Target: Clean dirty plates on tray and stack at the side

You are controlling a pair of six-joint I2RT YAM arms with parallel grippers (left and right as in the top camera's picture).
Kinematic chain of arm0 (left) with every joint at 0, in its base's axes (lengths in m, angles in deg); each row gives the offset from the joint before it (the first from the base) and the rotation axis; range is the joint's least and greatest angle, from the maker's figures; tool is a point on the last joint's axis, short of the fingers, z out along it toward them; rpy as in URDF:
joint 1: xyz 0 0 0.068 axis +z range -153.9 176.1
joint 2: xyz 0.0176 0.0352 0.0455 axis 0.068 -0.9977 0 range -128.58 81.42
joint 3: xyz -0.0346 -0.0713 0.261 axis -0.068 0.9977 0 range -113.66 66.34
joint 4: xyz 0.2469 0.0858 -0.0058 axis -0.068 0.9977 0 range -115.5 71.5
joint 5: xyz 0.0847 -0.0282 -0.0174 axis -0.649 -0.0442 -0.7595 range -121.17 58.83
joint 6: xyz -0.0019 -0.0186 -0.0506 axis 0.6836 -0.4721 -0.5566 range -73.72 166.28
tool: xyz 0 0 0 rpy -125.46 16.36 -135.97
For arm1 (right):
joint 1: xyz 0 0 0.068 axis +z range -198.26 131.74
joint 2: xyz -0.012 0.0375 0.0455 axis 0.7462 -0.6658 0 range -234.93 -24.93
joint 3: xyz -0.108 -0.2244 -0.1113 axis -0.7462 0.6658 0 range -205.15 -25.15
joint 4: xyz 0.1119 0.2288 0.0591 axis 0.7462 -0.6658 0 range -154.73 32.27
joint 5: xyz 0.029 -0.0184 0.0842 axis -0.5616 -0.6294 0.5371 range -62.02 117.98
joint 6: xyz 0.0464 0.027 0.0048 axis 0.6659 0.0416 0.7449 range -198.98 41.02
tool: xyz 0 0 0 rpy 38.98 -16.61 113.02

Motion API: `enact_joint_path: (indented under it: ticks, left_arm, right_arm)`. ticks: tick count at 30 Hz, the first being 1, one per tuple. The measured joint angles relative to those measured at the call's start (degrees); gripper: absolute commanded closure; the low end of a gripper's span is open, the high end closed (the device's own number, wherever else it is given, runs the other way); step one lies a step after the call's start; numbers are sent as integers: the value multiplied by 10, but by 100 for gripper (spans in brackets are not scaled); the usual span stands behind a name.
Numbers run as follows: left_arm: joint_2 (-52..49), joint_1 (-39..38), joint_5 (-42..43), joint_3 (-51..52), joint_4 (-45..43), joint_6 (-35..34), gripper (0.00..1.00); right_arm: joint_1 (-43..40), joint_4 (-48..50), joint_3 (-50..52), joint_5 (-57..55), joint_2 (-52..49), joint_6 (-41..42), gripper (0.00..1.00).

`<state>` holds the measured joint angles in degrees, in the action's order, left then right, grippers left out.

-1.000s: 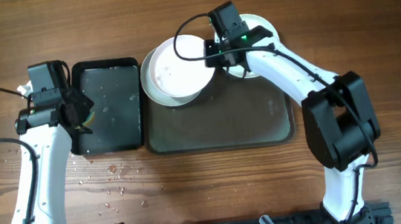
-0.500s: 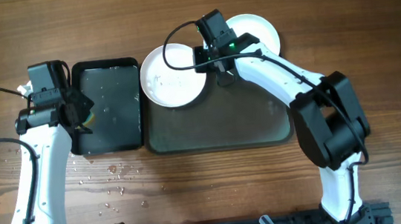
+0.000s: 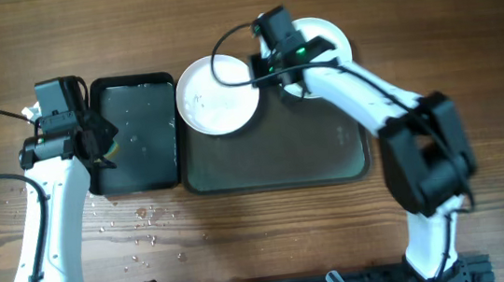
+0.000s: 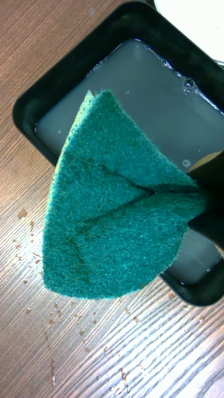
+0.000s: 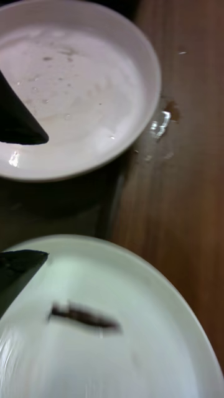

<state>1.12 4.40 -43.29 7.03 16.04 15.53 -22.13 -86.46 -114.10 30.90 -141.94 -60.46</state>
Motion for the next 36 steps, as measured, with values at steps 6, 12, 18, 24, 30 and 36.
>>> enact_joint_path:
  ticks: [6, 12, 18, 24, 30, 36]
  left_arm:
    - [0, 0, 0, 0, 0, 0, 96]
    - [0, 0, 0, 0, 0, 0, 96]
    - [0, 0, 0, 0, 0, 0, 96]
    - [0, 0, 0, 0, 0, 0, 96]
    - [0, 0, 1, 0, 0, 0, 96]
    - [0, 0, 2, 0, 0, 0, 96]
  right_arm:
    - [-68, -52, -4, -33, 66, -10, 39]
    - [-130, -80, 11, -50, 64, -40, 40]
    - [-175, -81, 45, -54, 64, -66, 47]
    - [-201, -42, 79, -56, 64, -73, 59]
    - [-202, 1, 100, -46, 64, -75, 60]
    - [-202, 62, 122, -40, 64, -75, 61]
